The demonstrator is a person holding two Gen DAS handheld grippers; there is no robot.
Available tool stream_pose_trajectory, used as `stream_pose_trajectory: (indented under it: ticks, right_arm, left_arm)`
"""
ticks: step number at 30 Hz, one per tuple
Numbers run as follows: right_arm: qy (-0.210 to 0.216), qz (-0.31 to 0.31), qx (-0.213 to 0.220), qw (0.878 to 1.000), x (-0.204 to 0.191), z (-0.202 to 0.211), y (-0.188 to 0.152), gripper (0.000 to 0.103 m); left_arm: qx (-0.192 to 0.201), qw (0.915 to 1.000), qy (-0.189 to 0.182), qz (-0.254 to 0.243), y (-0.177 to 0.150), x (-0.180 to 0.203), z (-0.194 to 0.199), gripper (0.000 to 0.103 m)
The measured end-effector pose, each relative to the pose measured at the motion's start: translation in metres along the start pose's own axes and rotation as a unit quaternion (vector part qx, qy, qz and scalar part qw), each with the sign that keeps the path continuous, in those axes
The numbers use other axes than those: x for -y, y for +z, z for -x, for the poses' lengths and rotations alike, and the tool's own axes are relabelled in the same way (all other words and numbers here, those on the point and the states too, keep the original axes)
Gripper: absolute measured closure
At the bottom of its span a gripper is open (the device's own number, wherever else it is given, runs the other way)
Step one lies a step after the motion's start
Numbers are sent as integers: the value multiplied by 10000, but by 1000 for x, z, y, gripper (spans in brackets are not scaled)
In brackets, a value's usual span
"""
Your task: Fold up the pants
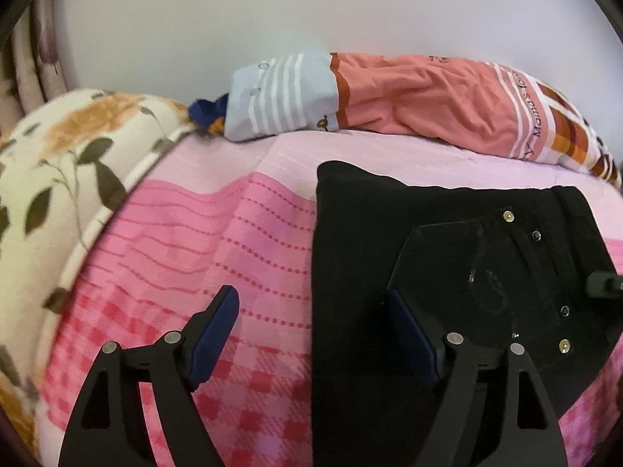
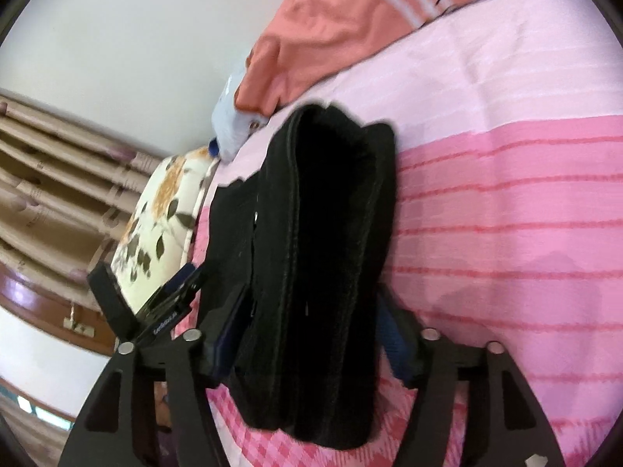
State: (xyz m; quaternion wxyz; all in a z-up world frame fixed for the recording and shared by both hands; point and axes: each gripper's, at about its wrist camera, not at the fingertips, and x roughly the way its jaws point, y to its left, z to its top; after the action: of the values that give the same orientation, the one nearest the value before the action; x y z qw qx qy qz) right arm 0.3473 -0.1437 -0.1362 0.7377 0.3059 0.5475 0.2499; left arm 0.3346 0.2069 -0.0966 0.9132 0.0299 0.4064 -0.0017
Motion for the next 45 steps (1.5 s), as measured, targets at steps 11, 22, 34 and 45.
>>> stream_pose_trajectory:
  ticks: [11,22,34,45]
  right_arm:
    - [-831,886,635,9906,-49,53,-23,20]
    - [-2030,1535,746,9642,-101,59,-68,10]
    - [-2028,1978,1495,9473,-137,100,-100,4]
    - [-2380,2129,2062,9249,-159,122,-128,2]
  left_arm:
    - [238,9997,10,-6,0,2,31,23]
    - [575,9982,-133,100,-8,15,88,23]
    - [1542,9876,129,258,-22,27,177,15]
    - [1995,9793,315,-136,-37,54,238,0]
